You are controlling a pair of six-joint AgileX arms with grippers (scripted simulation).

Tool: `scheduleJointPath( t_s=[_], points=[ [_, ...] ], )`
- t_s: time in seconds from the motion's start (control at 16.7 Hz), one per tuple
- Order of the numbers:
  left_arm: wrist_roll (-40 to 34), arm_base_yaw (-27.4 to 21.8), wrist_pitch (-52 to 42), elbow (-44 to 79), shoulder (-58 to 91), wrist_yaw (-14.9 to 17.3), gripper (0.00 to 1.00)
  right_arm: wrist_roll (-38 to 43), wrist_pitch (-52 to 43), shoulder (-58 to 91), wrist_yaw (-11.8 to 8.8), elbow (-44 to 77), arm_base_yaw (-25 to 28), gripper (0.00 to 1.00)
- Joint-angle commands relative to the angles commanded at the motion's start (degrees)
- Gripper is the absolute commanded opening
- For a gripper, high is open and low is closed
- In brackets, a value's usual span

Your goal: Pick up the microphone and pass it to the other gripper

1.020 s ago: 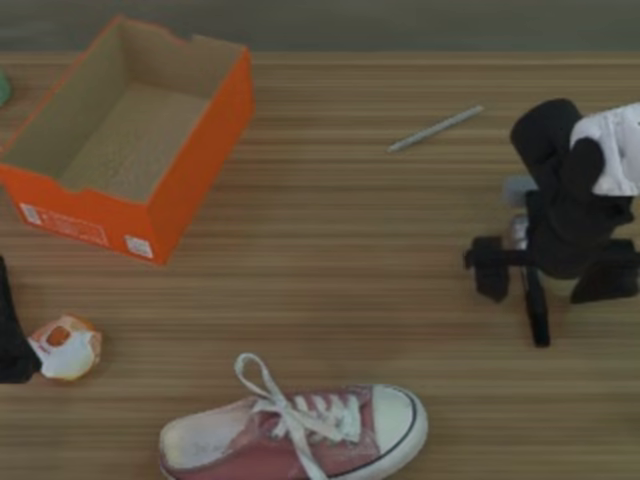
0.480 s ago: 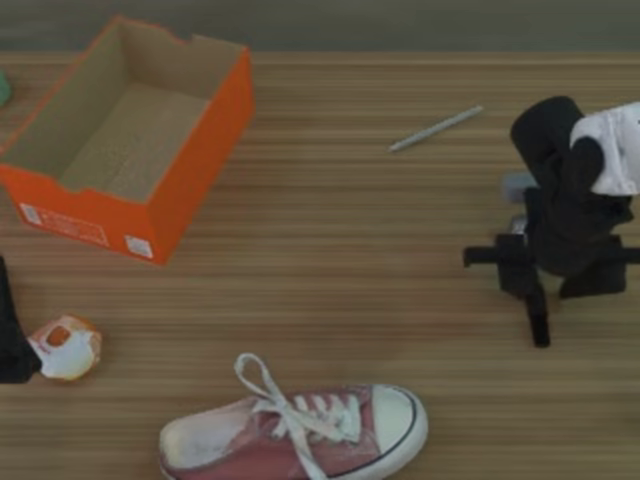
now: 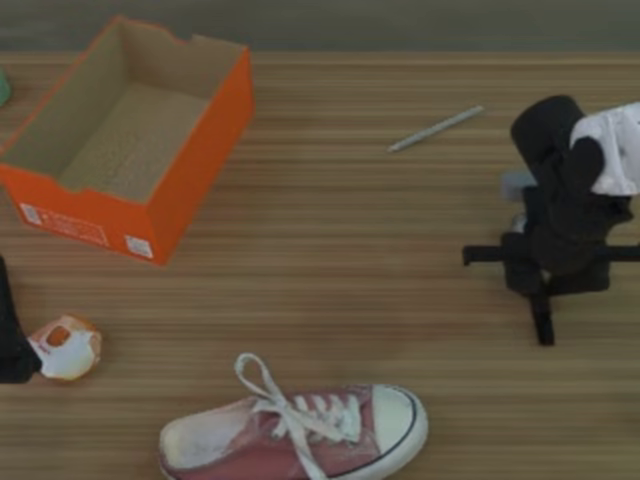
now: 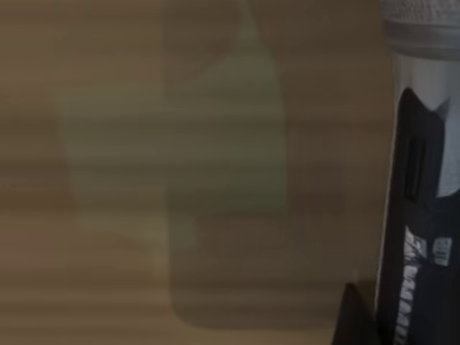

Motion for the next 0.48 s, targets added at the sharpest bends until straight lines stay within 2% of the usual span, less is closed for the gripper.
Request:
scheduleJointPath(
  t_s=[0.24, 0.48],
  points=[
    [0.0, 0.0, 0.0, 0.0, 0.0, 0.0, 1.0, -1.8, 8.2, -1.4, -3.1, -1.8, 0.1, 0.0],
    [0.0, 0.0, 0.0, 0.0, 0.0, 0.0, 1.0, -4.8, 24.3, -4.3, -8.8, -5.8, -0.1, 0.0]
  ],
)
